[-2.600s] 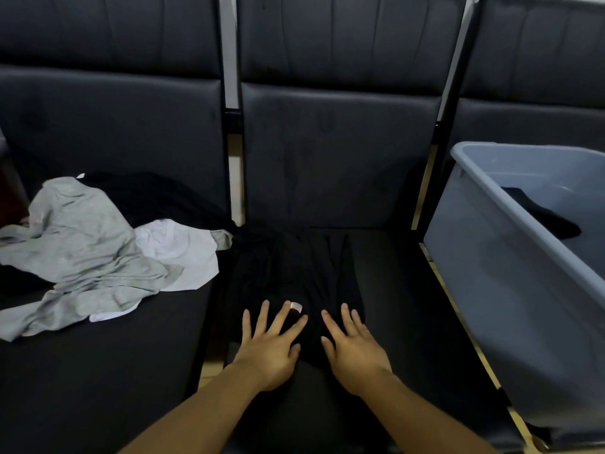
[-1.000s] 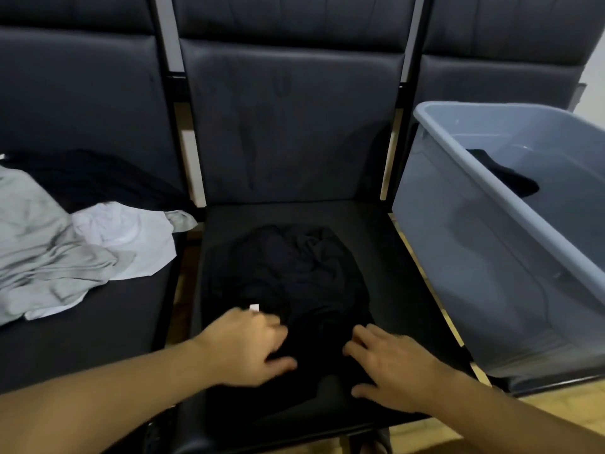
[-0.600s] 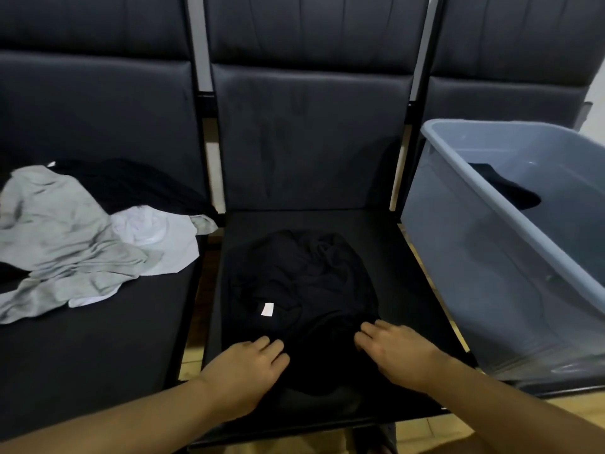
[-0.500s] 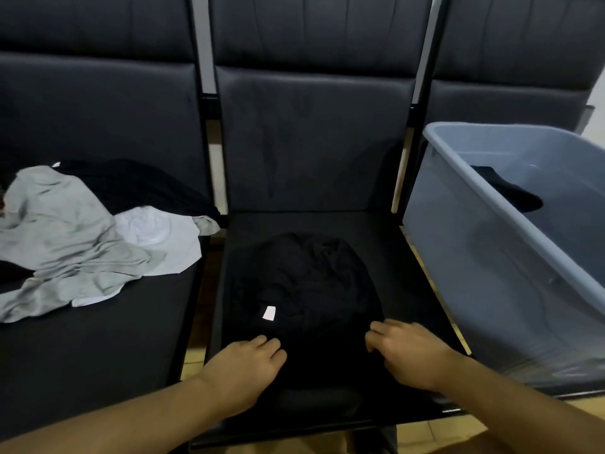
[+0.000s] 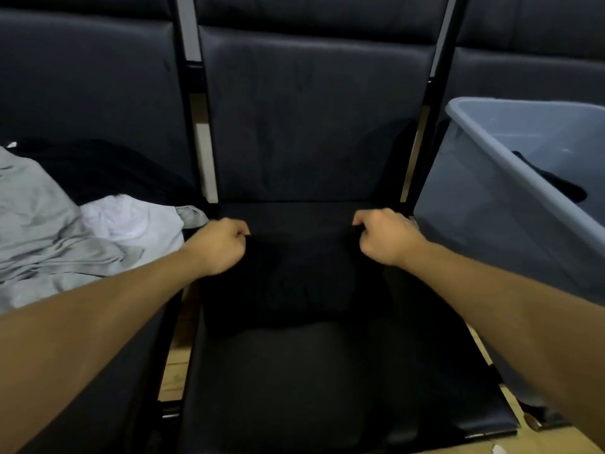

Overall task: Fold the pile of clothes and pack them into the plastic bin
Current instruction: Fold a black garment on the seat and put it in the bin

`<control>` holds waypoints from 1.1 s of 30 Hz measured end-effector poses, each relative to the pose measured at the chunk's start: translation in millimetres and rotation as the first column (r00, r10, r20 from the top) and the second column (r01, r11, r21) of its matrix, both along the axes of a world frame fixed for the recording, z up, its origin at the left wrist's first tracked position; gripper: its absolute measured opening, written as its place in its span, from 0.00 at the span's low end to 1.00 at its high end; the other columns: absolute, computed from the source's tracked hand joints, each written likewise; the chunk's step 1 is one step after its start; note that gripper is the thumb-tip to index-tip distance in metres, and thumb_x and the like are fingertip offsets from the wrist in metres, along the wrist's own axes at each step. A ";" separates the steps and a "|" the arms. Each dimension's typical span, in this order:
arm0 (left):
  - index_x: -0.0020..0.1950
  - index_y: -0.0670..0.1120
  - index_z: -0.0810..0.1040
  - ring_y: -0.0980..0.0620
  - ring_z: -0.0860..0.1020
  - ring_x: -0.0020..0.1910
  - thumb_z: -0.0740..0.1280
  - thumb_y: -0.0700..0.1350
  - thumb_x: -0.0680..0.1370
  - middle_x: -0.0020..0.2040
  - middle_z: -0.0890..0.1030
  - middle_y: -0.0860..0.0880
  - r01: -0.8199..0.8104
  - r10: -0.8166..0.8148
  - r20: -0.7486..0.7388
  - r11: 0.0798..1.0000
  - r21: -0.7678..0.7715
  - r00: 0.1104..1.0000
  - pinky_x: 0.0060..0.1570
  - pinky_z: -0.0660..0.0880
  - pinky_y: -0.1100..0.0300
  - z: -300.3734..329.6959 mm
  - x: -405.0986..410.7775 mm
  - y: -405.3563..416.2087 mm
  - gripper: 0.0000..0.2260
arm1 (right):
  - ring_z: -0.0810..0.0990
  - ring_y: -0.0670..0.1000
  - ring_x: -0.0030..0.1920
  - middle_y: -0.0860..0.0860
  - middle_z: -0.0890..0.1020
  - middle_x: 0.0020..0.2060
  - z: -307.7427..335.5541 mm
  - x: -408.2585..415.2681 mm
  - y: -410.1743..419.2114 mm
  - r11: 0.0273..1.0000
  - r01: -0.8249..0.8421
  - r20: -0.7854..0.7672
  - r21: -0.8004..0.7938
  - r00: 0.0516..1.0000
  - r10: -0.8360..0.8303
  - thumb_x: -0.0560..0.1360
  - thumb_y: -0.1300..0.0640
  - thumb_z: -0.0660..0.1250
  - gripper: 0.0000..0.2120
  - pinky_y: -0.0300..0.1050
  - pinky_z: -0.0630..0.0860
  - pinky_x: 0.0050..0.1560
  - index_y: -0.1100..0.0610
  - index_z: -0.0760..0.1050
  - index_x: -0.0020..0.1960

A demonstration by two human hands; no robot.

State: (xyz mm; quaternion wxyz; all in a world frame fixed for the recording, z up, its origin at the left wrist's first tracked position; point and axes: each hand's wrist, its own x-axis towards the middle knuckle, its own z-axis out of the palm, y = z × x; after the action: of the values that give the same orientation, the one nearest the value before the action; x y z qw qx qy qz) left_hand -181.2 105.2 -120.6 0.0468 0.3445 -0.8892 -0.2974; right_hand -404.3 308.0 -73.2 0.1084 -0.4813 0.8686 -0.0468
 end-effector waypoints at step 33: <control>0.82 0.58 0.41 0.46 0.37 0.81 0.40 0.72 0.78 0.82 0.37 0.48 0.488 -0.279 0.438 0.720 -0.493 0.855 0.77 0.37 0.39 -73.9 -40.9 30.5 0.35 | 0.32 0.63 0.79 0.44 0.40 0.82 -129.7 60.2 -10.9 0.988 0.142 0.003 0.061 0.990 -0.143 0.83 0.38 0.45 0.27 0.73 0.29 0.72 0.38 0.45 0.81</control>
State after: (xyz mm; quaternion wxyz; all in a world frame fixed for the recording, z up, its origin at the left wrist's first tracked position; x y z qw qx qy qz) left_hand -222.1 135.7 -194.4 -0.0632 0.1628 -0.9833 0.0521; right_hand -344.1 297.1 -202.9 0.1225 -0.4143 0.9014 -0.0302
